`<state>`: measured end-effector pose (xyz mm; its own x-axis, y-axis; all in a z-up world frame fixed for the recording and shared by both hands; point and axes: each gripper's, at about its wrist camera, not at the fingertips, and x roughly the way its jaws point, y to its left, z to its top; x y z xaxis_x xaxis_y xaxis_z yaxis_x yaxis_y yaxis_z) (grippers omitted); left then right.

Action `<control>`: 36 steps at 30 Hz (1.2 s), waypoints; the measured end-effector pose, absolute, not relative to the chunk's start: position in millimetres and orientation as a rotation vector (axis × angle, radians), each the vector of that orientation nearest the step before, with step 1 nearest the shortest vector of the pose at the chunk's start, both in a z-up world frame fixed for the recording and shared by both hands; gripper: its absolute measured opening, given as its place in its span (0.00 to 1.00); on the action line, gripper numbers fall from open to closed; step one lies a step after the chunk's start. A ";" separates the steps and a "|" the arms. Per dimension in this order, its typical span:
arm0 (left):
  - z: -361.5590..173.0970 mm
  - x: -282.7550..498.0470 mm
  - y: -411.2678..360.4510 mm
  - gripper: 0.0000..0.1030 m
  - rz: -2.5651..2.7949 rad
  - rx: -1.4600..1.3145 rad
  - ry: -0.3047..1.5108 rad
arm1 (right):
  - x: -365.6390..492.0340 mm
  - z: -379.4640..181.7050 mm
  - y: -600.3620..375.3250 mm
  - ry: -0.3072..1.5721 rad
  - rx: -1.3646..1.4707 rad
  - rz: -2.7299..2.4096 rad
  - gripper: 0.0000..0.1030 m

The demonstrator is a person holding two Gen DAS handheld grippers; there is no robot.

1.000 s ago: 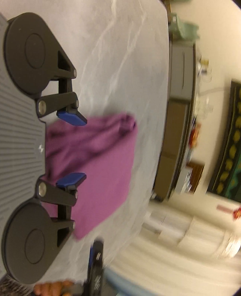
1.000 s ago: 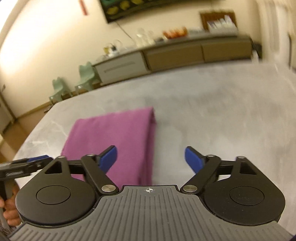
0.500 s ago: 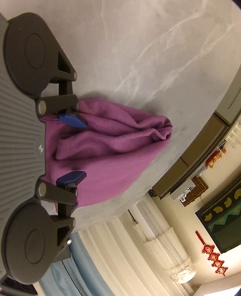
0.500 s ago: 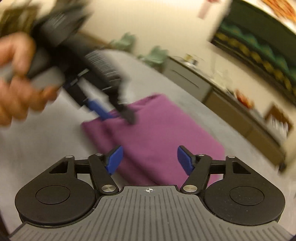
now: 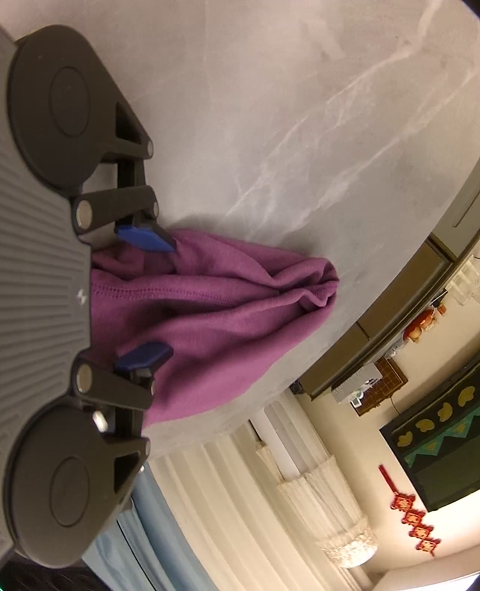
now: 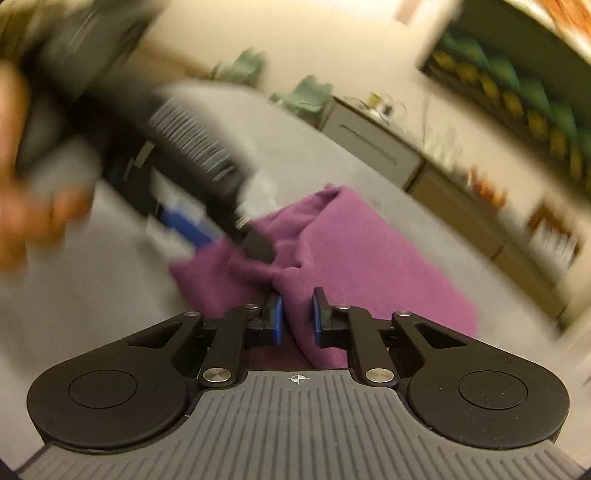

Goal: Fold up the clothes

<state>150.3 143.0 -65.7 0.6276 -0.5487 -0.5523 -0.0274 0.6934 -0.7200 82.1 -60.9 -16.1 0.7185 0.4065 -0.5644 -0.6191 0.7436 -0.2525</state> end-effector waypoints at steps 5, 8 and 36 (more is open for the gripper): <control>-56.2 142.6 155.3 0.54 -0.271 -0.817 0.772 | 76.0 -28.1 -41.7 0.549 -0.452 0.638 0.11; -31.3 129.8 150.5 0.53 -0.256 -0.709 0.674 | 64.6 -54.4 -25.2 0.502 -0.578 0.638 0.11; -46.7 179.1 31.5 0.47 -0.297 -0.228 0.732 | 163.3 -38.6 -207.9 0.726 -0.019 0.413 0.18</control>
<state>179.1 31.5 -46.7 0.7050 -0.3435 -0.6205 0.1861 0.9338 -0.3055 163.3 -207.9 -38.6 0.6709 0.3597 -0.6485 -0.3730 0.9195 0.1241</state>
